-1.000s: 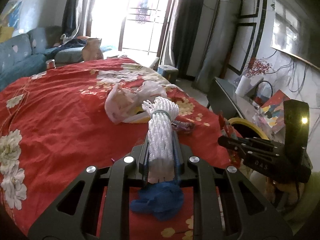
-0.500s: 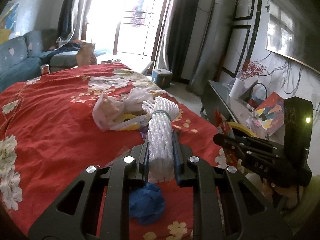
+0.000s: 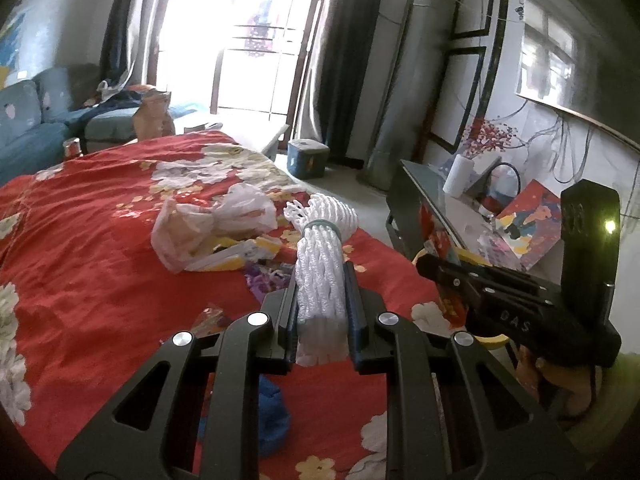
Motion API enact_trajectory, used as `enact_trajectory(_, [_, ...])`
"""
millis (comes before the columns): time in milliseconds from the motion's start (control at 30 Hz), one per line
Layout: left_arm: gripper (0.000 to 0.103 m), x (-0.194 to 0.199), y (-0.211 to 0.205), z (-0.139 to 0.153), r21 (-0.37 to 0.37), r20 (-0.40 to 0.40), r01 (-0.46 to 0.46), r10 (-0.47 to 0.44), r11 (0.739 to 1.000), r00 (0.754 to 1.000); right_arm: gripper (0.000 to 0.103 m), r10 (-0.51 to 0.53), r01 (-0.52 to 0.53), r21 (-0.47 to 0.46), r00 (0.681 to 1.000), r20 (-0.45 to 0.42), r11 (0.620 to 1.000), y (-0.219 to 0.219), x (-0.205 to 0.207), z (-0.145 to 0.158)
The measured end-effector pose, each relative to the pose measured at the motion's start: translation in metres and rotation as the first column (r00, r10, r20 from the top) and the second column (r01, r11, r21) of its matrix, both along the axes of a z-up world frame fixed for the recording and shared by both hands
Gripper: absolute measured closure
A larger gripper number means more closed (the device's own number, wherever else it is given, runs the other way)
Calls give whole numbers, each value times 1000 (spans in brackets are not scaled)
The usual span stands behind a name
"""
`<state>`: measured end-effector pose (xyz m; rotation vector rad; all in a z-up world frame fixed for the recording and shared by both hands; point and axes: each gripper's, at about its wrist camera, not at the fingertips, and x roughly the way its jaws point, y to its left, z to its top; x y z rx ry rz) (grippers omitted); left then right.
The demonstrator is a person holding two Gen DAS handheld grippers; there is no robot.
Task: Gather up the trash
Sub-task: 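Carry the foam net and candy wrapper over the bin with both tools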
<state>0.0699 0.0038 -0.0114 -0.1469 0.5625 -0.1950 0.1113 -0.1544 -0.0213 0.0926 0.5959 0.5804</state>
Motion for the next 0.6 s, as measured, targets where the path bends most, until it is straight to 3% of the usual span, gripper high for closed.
enact_trajectory(600, [89, 18, -36, 7, -7, 4, 81, -81, 997, 997, 88, -117, 117, 43, 993, 16, 992, -47, 14, 9])
